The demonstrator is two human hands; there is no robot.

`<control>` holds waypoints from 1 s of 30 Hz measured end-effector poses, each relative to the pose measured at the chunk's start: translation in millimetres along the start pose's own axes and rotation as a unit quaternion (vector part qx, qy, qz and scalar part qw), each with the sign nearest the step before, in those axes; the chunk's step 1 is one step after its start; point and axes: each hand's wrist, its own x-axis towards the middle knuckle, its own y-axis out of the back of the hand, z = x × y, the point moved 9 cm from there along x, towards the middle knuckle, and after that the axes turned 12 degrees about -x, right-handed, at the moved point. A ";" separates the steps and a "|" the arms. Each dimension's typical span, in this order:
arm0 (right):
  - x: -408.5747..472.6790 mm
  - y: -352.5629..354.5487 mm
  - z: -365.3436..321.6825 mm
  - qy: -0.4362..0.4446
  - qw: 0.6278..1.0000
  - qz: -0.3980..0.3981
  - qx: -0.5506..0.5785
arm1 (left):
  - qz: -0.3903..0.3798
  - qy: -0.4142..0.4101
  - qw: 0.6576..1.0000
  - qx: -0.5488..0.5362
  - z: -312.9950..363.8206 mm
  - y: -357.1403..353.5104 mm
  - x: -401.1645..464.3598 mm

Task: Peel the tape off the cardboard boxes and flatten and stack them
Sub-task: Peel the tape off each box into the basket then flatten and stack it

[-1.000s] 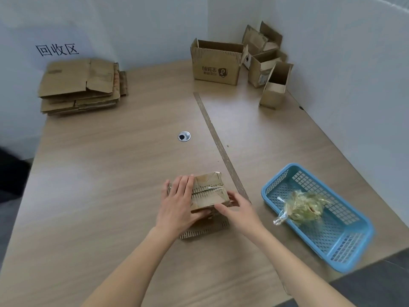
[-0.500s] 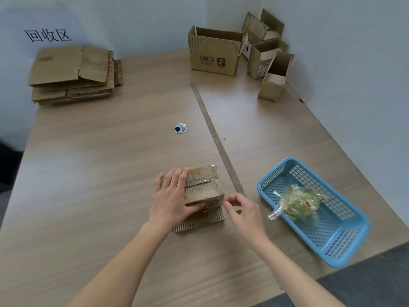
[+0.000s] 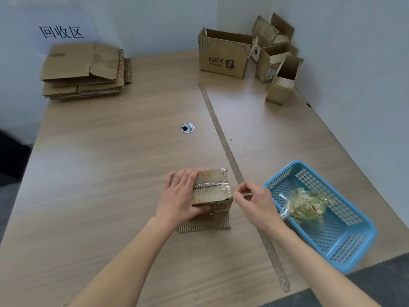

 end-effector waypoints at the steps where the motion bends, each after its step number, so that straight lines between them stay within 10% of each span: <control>1: 4.9 1.6 -1.2 0.003 1.000 0.005 -0.002 | 0.003 -0.003 1.000 -0.009 0.3 1.2 0.6; 21: 1.6 3.4 -22.7 0.204 0.977 -0.026 -0.062 | 0.021 -0.023 0.999 -0.010 0.7 -0.4 -1.7; 30: 31.2 8.1 -12.8 0.083 0.997 -0.009 -0.001 | 0.007 -0.038 0.999 0.007 4.1 -2.2 -2.4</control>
